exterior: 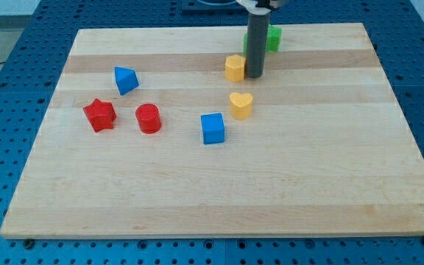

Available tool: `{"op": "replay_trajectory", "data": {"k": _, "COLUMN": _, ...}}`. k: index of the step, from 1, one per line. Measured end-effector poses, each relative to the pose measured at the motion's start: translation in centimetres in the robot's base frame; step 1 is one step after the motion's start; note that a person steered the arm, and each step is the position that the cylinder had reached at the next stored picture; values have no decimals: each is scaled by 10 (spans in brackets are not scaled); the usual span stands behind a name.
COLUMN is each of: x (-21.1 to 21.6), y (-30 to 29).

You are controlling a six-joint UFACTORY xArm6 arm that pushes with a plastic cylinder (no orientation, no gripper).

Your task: Move the yellow hexagon to the left of the green circle

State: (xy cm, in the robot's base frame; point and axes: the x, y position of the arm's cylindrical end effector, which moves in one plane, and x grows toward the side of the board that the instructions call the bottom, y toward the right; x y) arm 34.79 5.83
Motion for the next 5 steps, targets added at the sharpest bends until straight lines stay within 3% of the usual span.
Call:
{"op": "replay_trajectory", "data": {"k": 1, "x": 33, "y": -9}}
{"op": "replay_trajectory", "data": {"k": 3, "x": -43, "y": -51}}
{"op": "replay_trajectory", "data": {"k": 5, "x": -49, "y": -25}}
